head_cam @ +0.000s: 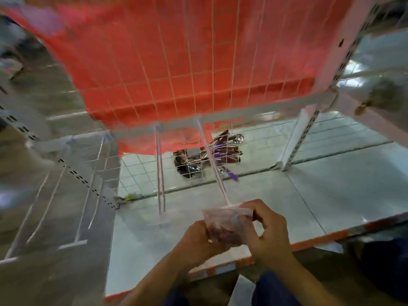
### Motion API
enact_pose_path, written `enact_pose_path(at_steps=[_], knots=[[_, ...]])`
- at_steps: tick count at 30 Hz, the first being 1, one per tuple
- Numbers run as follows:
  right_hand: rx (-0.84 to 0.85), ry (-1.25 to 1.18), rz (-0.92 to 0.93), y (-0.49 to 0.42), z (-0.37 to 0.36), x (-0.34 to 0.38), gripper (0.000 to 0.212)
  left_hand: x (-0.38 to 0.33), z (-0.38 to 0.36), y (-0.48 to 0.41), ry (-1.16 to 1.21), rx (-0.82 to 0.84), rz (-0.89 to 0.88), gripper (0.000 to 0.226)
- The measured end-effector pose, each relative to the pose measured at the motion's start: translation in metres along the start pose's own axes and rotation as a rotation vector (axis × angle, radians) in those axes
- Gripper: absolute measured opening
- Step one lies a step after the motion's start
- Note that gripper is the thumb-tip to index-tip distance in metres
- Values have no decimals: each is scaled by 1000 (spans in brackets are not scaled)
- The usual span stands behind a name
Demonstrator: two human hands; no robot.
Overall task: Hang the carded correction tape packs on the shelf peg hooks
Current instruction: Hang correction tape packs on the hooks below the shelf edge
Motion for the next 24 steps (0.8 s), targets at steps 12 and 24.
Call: enact_pose_path(at_steps=[12, 24], knots=[[-141, -121, 238, -9, -30, -65, 8, 31, 0, -52, 70, -120, -317, 27], [-202, -198, 153, -31, -33, -83, 21, 25, -6, -55, 161, -87, -392, 21]])
Point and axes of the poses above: each hand's wrist, its own y-axis away from the middle knuckle, its own z-axis out of the back of the hand, x = y × z, the point moved 3 cm from there along -y, towards the middle knuckle, and after that the axes turned 1 degree about -x, right-handed, at the moved point
